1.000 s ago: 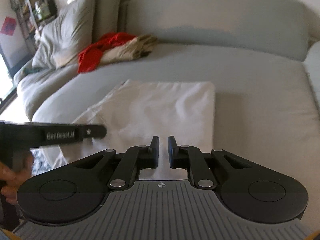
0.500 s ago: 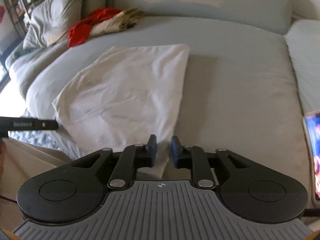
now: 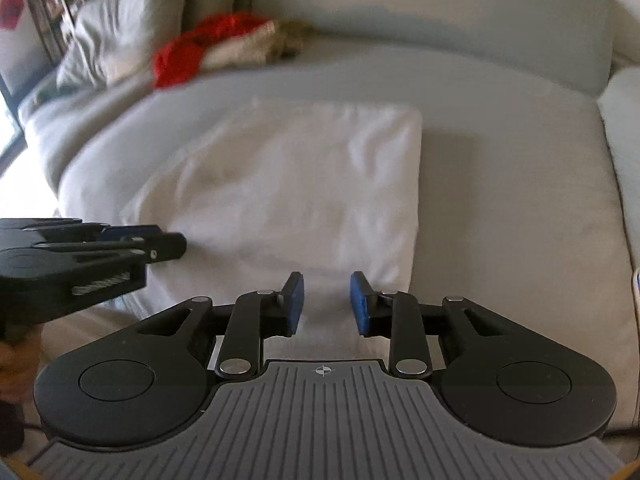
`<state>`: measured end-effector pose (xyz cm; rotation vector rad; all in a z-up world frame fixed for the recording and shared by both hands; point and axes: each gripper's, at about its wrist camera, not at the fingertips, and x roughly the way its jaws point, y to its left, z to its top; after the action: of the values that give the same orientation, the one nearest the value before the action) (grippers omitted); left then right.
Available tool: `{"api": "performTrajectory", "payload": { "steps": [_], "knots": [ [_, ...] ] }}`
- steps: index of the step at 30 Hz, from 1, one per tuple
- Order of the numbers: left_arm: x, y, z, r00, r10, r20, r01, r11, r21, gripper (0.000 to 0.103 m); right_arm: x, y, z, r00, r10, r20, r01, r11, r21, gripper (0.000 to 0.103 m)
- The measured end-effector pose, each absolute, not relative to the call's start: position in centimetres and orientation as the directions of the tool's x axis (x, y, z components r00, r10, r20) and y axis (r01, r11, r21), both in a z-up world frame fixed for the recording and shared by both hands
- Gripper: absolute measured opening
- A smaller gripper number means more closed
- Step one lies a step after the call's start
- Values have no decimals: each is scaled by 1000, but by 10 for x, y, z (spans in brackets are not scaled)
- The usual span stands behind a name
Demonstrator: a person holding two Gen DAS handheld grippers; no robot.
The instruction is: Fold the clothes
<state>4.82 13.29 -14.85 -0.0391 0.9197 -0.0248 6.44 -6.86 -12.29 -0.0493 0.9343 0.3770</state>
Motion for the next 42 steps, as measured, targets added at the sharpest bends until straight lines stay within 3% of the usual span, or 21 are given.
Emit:
{"api": "performTrajectory", "payload": {
  "steps": [2,6,12,13,14,15,18,21,22,23,27,29,31,35,42],
  "knots": [
    [43,142,-139,584,-61,-810,-17,996,-88,22,57,-78,-125,515,294,-806,-350,930,115,33],
    [41,158,-114,650,-135,-747,-20,981,-195,23,52,-109,-103,516,338,-787,-312,930,195,34],
    [104,138,-123,709,-105,-697,49,994,-100,22,106,-132,-102,630,371,-683,-207,927,313,37],
    [112,139,-133,704,-97,-704,46,995,-92,16,120,-133,-110,625,393,-674,-184,914,362,35],
    [117,142,-142,694,-93,-714,35,995,-96,11,134,-135,-117,620,419,-664,-166,896,411,24],
    [123,145,-152,685,-90,-723,24,995,-101,9,147,-136,-125,616,448,-648,-155,876,457,20],
    [123,155,-156,690,-105,-716,9,990,-137,11,179,-136,-147,595,548,-588,-159,798,582,20],
    [123,160,-157,685,-123,-718,2,986,-168,12,219,-127,-181,410,736,-539,-155,638,754,19],
    [123,162,-157,682,-129,-720,-1,984,-177,12,231,-126,-193,373,756,-537,-129,616,777,14],
    [123,163,-158,679,-135,-721,-3,982,-187,12,240,-128,-199,402,739,-540,-111,625,773,1],
    [125,166,-159,677,-148,-721,-2,979,-203,15,272,-148,-209,616,555,-560,25,696,717,1],
    [123,168,-159,678,-155,-719,-2,977,-212,17,285,-160,-211,678,448,-582,121,714,690,10],
    [121,171,-159,679,-162,-716,-7,974,-227,17,287,-171,-207,714,372,-593,197,706,680,10],
    [118,170,-158,681,-161,-714,-5,974,-225,17,263,-163,-181,707,410,-576,122,732,671,10],
    [114,166,-158,689,-140,-711,-5,980,-198,17,213,-100,-147,622,460,-634,-109,852,512,10]
  ]
}}
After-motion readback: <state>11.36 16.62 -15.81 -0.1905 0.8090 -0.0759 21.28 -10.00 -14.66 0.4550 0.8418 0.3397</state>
